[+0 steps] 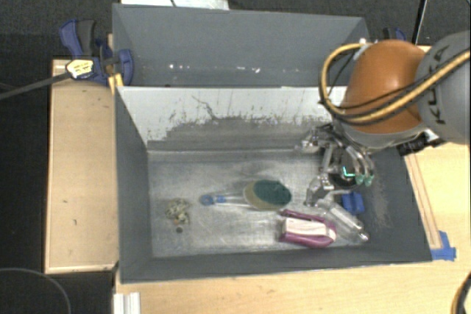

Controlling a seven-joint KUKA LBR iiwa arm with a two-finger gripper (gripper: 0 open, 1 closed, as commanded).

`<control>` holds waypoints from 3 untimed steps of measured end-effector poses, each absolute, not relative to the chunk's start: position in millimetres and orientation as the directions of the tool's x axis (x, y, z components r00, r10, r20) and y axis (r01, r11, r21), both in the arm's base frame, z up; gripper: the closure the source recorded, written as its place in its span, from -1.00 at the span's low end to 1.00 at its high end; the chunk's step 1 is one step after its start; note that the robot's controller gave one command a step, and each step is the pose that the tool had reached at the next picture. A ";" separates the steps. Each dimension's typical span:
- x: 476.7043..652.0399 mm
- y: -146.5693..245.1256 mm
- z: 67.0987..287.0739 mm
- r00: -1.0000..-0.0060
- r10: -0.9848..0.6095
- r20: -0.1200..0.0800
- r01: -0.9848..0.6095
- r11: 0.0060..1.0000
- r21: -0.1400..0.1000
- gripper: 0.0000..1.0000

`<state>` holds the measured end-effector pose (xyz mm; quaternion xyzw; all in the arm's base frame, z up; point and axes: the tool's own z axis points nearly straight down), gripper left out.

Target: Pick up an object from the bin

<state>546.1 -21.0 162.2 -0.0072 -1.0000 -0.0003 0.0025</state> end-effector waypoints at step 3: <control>545.5 8.5 197.4 -0.993 0.115 -0.011 0.115 0.993 0.002 1.00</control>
Offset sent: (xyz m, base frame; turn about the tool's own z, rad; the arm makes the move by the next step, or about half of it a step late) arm -0.0099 0.0358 -0.0859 0.0824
